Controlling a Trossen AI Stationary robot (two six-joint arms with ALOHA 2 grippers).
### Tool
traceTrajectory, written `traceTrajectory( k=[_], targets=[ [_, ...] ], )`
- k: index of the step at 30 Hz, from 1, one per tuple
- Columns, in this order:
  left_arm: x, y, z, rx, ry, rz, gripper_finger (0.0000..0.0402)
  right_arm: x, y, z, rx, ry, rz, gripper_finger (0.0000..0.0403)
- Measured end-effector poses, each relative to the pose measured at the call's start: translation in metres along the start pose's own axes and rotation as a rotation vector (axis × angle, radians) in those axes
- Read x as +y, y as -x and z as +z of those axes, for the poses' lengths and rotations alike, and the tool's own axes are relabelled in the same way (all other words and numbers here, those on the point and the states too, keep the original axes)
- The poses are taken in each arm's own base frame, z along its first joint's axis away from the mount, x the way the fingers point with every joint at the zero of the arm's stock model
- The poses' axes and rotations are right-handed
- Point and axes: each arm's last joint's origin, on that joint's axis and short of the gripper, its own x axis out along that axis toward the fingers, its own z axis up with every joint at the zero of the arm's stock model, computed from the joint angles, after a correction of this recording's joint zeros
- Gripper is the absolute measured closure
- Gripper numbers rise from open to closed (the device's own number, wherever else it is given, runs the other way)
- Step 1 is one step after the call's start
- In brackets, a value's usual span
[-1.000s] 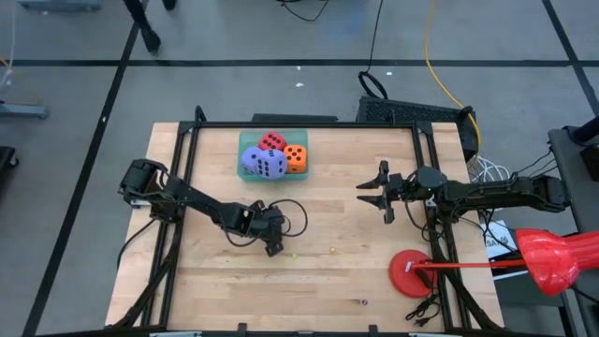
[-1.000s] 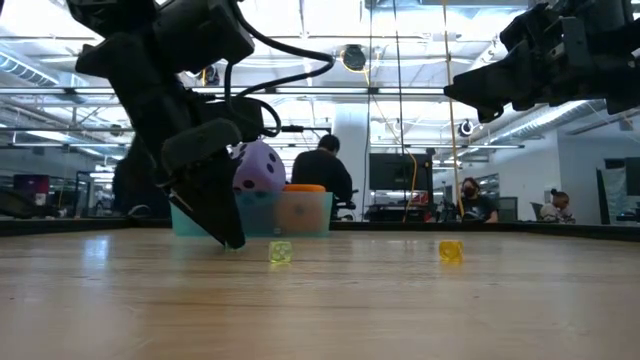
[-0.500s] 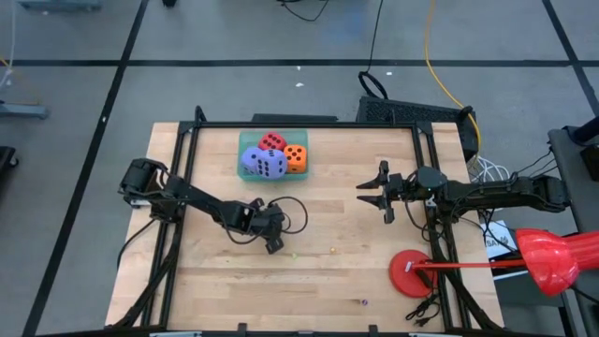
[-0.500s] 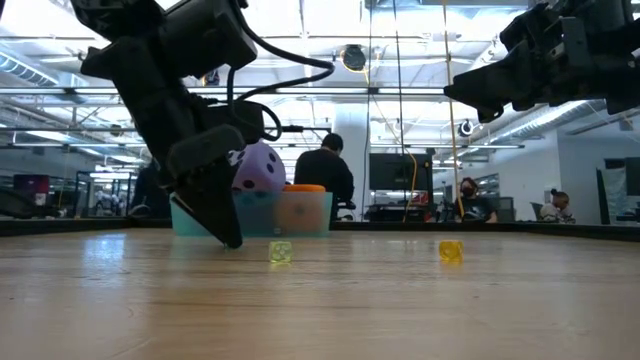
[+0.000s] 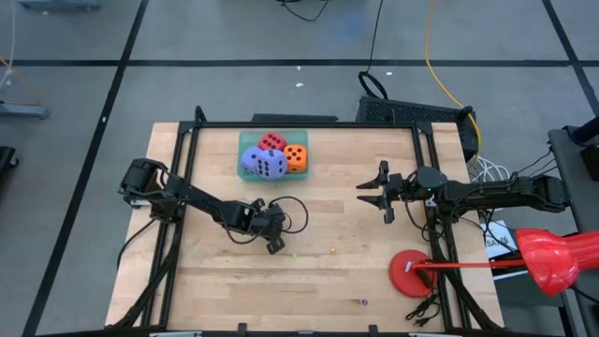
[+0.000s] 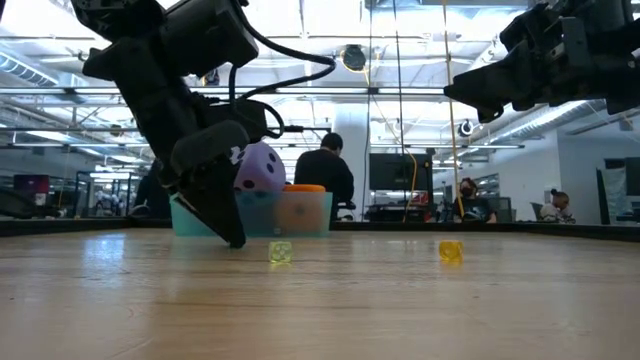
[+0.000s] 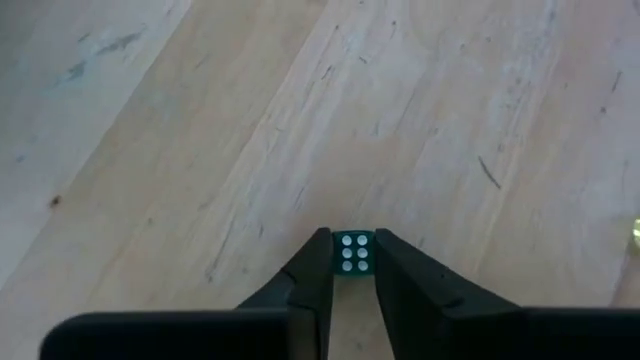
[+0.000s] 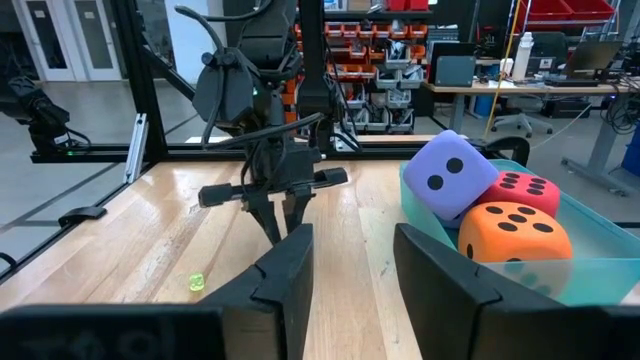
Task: Pick & Place Dice
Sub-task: Put the small green dice into the green bin
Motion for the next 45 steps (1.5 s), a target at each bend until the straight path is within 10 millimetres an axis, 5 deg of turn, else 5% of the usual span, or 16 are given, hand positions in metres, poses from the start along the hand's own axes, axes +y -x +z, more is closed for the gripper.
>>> traceTrajectory(
  k=[22,33,45],
  targets=[
    [0.028,0.048,0.064,-0.392,0.138,-0.074,0.0328,0.0,0.0,0.0,-0.001,0.0,0.0,0.0273],
    [0.072,0.044,0.09,-0.486,0.218,0.034,0.0327,0.0,0.0,0.0,-0.001,0.0,0.0,0.0273],
    [0.105,0.021,0.091,-0.435,0.26,0.202,0.0327,0.0,0.0,0.0,-0.003,0.001,0.0,0.0273]
  ],
)
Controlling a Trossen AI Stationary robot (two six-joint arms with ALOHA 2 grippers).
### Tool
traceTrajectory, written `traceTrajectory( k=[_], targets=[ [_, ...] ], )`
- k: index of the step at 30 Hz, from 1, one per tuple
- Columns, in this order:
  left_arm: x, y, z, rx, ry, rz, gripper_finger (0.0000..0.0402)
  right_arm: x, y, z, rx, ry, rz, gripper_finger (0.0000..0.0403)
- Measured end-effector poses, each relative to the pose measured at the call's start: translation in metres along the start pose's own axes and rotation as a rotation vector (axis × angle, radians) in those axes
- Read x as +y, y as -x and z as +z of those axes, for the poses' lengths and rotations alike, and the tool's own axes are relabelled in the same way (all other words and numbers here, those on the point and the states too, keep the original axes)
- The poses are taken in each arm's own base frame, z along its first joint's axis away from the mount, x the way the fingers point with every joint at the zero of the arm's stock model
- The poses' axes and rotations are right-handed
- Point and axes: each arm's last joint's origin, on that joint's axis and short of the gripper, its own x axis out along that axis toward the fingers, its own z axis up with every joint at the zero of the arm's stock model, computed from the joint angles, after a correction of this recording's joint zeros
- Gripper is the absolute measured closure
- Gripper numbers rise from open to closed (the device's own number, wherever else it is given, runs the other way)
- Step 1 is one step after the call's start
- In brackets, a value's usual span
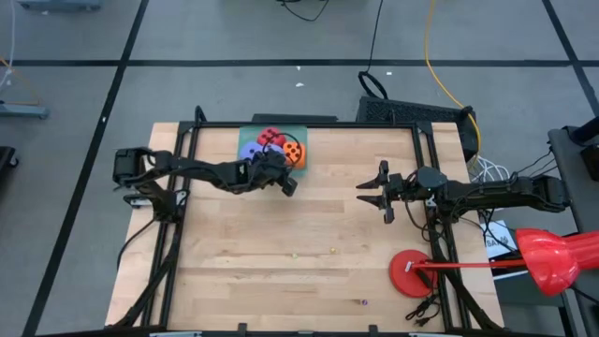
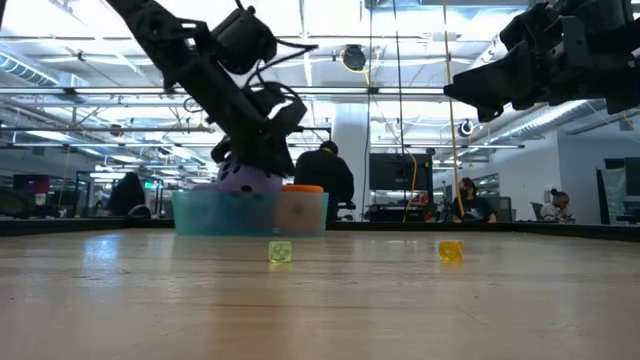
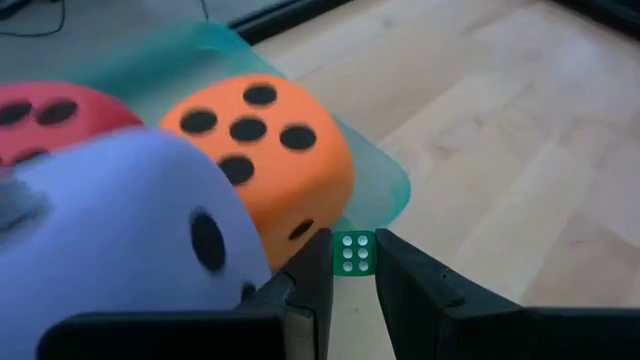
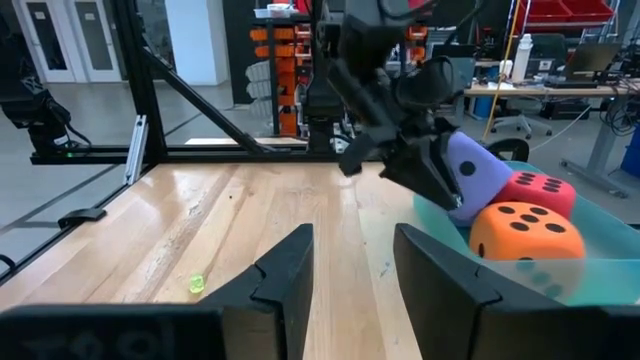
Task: Pick & Place Dice
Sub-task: Put the small green dice into the green bin
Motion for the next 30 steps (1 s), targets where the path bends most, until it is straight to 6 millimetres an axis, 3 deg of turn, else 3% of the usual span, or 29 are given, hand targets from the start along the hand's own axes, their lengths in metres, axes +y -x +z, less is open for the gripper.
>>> traceTrajectory(
  k=[21,30],
  targets=[
    [0.0004,-0.005,0.002,-0.05,-0.035,0.028,0.0326,0.0,0.0,-0.0002,0.002,0.0,0.0,0.0273],
    [0.0006,-0.005,0.0023,-0.055,-0.032,0.035,0.0267,0.0,0.0,-0.0002,0.002,0.0,0.0,0.0273]
  ],
)
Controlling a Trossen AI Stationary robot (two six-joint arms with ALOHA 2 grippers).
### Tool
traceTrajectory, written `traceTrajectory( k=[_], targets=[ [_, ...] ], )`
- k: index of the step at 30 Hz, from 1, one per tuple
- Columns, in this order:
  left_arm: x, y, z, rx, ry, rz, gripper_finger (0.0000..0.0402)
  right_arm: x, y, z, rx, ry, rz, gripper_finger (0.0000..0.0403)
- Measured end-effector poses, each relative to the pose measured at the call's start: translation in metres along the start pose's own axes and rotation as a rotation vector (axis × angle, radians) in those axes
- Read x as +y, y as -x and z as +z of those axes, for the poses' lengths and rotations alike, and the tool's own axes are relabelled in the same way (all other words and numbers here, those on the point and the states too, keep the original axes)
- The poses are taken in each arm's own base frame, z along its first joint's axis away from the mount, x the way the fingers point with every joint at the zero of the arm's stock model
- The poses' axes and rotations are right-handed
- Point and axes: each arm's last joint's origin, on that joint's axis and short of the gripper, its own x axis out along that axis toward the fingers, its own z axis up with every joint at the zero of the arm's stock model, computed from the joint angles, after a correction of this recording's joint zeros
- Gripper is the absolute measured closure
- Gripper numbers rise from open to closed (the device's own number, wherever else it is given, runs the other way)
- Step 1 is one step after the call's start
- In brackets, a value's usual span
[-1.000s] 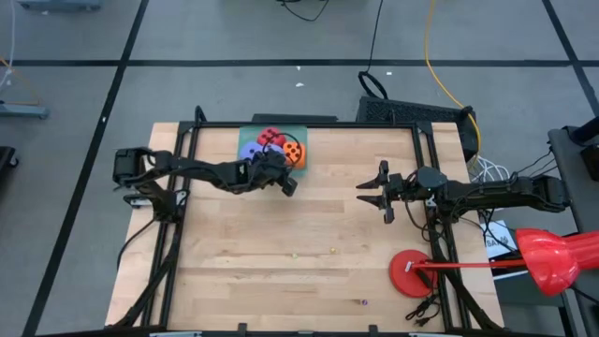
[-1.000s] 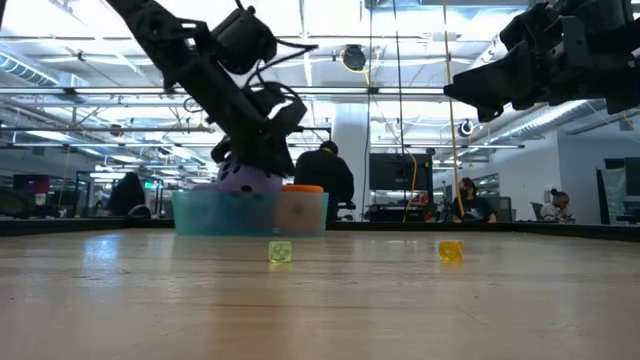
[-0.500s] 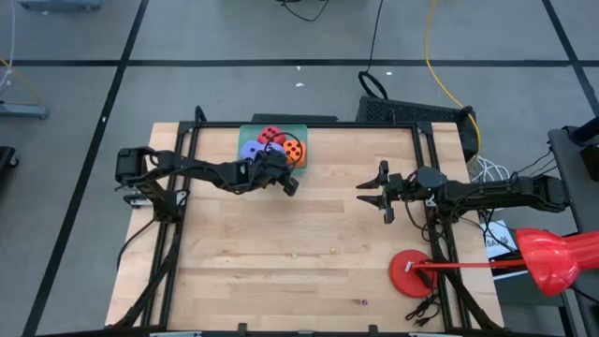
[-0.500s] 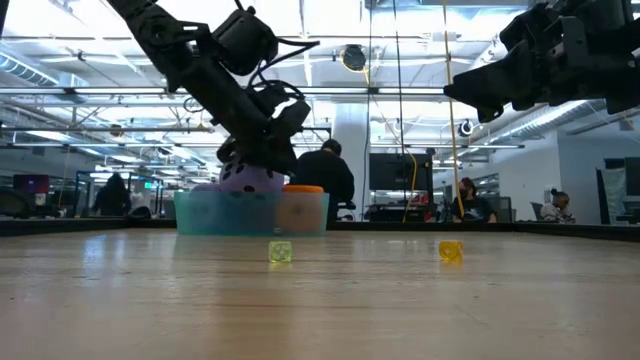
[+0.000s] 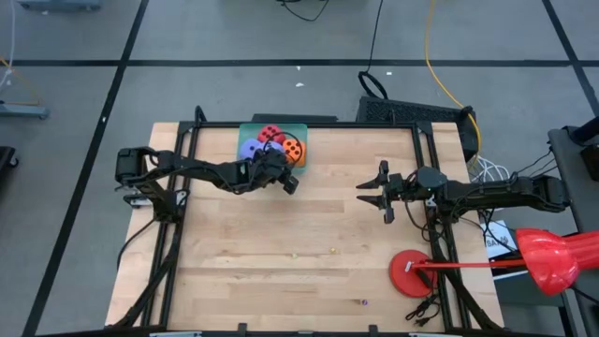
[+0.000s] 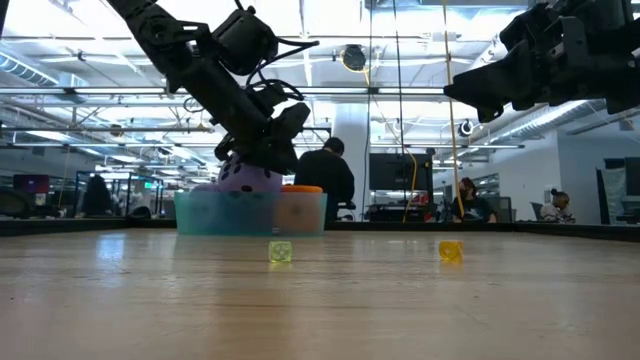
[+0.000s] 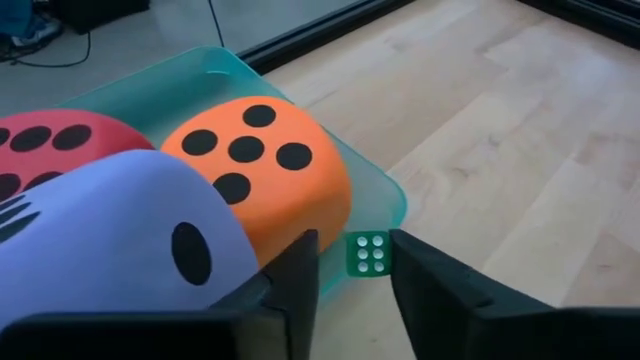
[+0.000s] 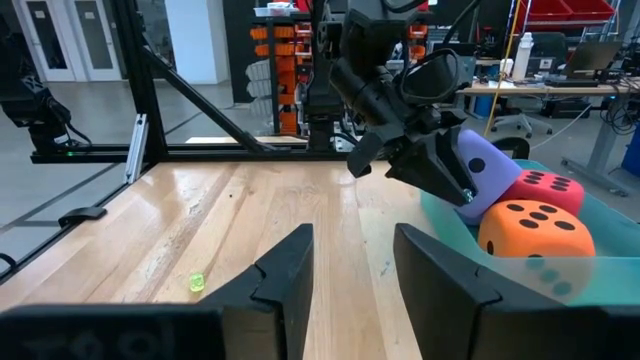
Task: Pick & Place Dice
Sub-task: Put the small green dice into the green bin
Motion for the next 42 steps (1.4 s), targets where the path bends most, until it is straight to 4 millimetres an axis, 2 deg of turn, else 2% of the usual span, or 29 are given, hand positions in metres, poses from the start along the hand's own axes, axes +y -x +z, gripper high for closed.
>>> traceTrajectory(
  k=[6,11,21,26,37,42],
  targets=[
    [0.0,0.0,0.0,-0.001,0.001,0.0,0.0231,0.0,0.0,0.0,0.0,0.0,0.0,0.0273],
    [0.0,0.0,0.0,-0.002,0.004,-0.001,0.0217,0.0,0.0,0.0,0.0,0.0,0.0,0.0273],
    [-0.012,0.005,-0.002,-0.015,-0.003,-0.052,0.0215,0.0,0.0,0.0,0.0,0.0,0.0,0.0273],
    [-0.023,0.011,-0.008,0.025,-0.013,-0.155,0.0215,0.0,0.0,0.0,0.001,0.0,0.0,0.0273],
    [-0.043,0.024,-0.018,0.074,0.1,-0.239,0.0215,0.0,0.0,0.0,0.001,0.0,0.0,0.0273],
    [-0.045,0.031,-0.028,0.161,0.161,-0.209,0.0215,0.0,0.0,0.0,0.0,0.0,0.0,0.0273]
  ],
)
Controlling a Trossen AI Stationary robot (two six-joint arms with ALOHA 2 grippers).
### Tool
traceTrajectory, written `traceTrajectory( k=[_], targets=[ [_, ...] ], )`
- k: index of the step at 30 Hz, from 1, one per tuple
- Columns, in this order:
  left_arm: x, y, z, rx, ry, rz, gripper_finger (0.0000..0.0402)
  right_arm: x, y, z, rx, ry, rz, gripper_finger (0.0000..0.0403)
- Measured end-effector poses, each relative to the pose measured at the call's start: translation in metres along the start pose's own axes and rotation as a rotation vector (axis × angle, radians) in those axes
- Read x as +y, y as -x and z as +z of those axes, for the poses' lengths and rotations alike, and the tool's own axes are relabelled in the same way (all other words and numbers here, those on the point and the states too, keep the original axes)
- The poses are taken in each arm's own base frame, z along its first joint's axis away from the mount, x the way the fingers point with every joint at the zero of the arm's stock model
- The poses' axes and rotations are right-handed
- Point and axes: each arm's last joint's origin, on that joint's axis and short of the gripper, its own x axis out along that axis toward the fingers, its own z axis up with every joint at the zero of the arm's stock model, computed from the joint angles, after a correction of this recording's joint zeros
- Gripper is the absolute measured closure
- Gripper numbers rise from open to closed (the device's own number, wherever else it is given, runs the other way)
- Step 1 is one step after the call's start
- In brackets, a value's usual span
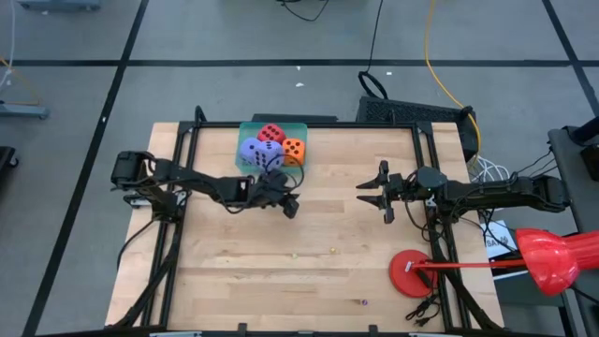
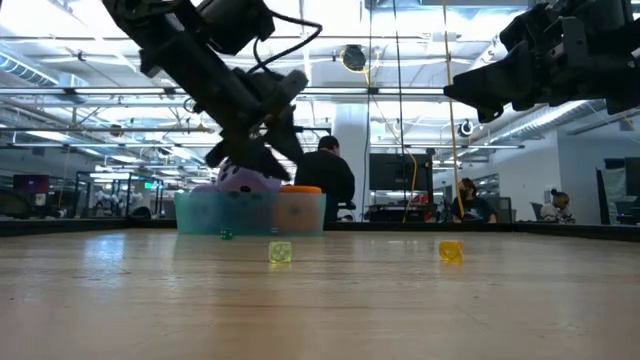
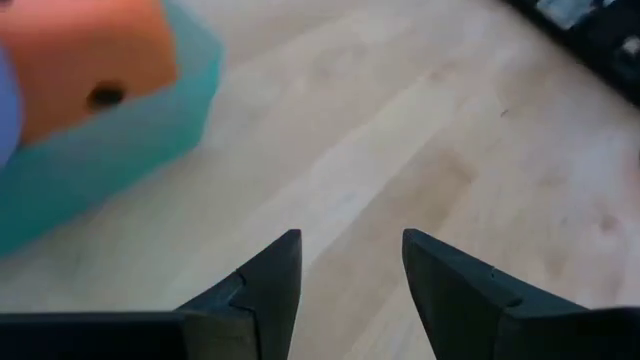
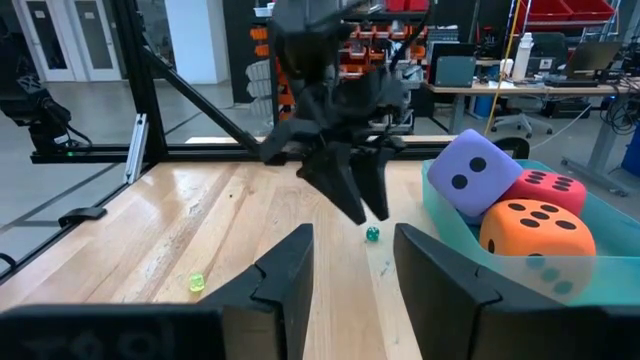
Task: Pick & Place Dice
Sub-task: Put the small green dice into the green bin
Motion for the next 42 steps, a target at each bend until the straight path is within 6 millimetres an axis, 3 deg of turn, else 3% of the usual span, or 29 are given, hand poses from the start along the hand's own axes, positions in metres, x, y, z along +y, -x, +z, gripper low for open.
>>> traceTrajectory(
  k=[16,26,42],
  targets=[
    [0.023,0.005,-0.029,0.165,0.029,0.163,0.0215,0.0,0.0,0.0,0.0,0.0,0.0,0.0273],
    [0.026,0.021,-0.012,0.128,0.019,0.09,0.0215,0.0,0.0,0.0,0.0,0.0,0.001,0.0273],
    [0.042,0.024,-0.013,0.189,-0.014,0.219,0.0215,0.0,0.0,0.0,0.001,0.0,0.0,0.0273]
  ],
)
